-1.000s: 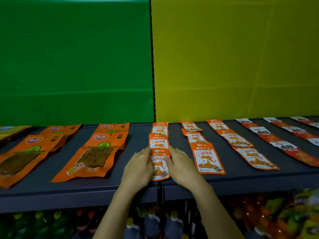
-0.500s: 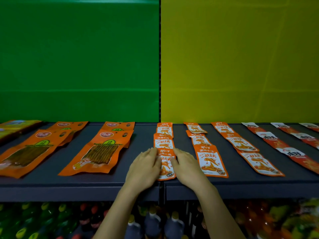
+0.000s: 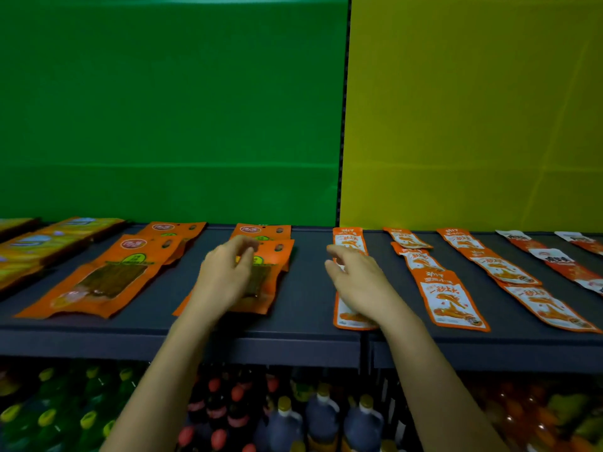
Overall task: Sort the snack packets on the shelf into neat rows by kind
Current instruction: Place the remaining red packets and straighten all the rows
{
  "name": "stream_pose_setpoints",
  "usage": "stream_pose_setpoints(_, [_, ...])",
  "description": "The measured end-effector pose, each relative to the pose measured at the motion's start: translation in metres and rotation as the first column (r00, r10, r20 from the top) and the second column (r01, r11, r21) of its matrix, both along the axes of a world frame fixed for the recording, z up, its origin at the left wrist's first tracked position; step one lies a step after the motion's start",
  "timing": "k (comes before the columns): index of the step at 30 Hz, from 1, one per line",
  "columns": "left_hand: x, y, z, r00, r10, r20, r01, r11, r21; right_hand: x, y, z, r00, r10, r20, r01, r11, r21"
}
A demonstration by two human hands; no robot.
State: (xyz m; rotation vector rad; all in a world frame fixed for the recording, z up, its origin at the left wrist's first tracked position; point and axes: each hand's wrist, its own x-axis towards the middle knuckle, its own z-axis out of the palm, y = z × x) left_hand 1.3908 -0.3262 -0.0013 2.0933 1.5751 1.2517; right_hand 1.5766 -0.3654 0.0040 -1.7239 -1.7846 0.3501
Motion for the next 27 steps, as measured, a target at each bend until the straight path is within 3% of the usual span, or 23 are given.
stream_pose_setpoints(7, [-0.052, 0.046, -0.003, 0.983, 0.003, -0.186, -0.062, 0.947, -0.315, -0.065, 0.043, -0.003, 0.994, -0.088, -0.067, 0.071, 0.971, -0.229])
stream_pose_setpoints(10, [-0.059, 0.060, -0.010, 0.970, -0.081, -0.230, -0.022, 0.910, -0.413, -0.079, 0.056, -0.011, 0.984, -0.125, -0.123, 0.096, 0.971, -0.219])
stream_pose_setpoints(18, [-0.062, 0.061, -0.015, 0.983, -0.133, -0.124, 0.075, 0.918, -0.389, -0.091, 0.063, -0.022, 0.981, -0.190, -0.029, 0.178, 0.956, -0.231])
stream_pose_setpoints(27, [-0.070, 0.063, -0.024, 0.992, -0.088, -0.093, 0.049, 0.932, -0.358, -0.089, 0.056, -0.024, 0.967, -0.187, -0.171, 0.158, 0.973, -0.171])
